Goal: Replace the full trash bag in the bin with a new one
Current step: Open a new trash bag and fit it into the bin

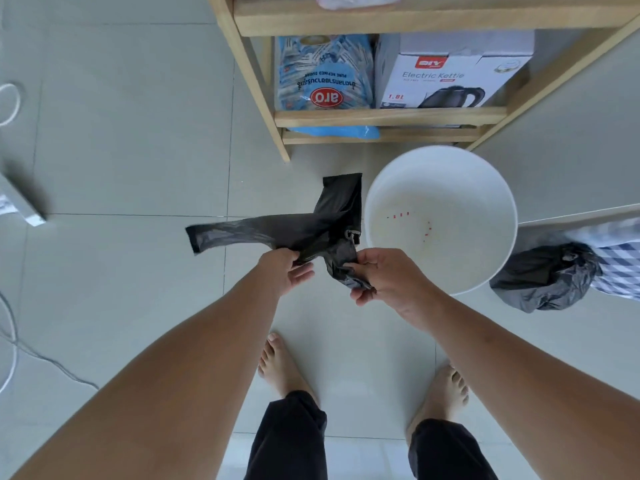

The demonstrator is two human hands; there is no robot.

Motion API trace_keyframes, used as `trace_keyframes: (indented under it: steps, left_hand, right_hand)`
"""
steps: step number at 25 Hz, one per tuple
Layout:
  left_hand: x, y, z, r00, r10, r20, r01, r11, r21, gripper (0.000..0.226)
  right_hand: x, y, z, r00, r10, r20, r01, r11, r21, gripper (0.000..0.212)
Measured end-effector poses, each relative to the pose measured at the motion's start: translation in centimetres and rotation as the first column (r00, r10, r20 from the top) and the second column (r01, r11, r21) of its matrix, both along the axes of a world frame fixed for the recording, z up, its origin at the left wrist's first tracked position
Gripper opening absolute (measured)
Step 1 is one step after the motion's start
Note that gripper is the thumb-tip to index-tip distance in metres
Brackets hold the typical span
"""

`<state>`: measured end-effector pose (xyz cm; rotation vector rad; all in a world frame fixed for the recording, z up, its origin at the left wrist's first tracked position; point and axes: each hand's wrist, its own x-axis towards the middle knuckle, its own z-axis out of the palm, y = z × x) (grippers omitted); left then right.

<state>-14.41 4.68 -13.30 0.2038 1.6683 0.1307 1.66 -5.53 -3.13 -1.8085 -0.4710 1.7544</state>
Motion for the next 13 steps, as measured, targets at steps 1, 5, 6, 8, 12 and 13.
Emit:
trace_keyframes:
  steps: [1,5,6,8,12,13]
  left_hand:
    - [0.3,-0.4,-0.1,0.998,0.058,0.003,-0.058,0.998,0.040,0.021]
    - [1.1,-0.9,1.2,0.996,0.084,-0.004,-0.081,0.974,0.213,0.007]
    - [1.1,-0.9,1.7,1.000,0.000,-0.017,0.004,0.965,0.262,0.007]
    - [1.5,-1.1,2.9,0.983,-0.182,-0.023,0.179,0.919,0.350,0.011]
    - [2.5,-1.6,4.9,0.919,-0.392,-0.046,0.371,0.819,0.438,0.012]
    - [2.7,-1.7,5.3,0.899,-0.429,-0.087,0.420,0.786,0.453,0.013]
  right_hand:
    - [0.5,-0.8,-0.1,1.000,-0.014,0.010,0.014,1.000,-0.026,0.012]
    - [2.5,-4.1,-2.7,0.860,0.235,0.452,-0.140,0.962,-0.234,0.016]
    - [2.6,-4.5,-3.1,0.781,0.287,0.555,-0.180,0.954,-0.240,0.021]
    - [2.1,-4.5,-3.1,0.753,0.201,0.627,-0.168,0.979,-0.113,0.035]
    - [0.6,-2.5,-2.7,0.819,0.092,0.567,-0.149,0.987,0.056,0.044]
    - [0.4,-2.1,-2.4,0.838,0.059,0.542,-0.131,0.987,0.096,0.053]
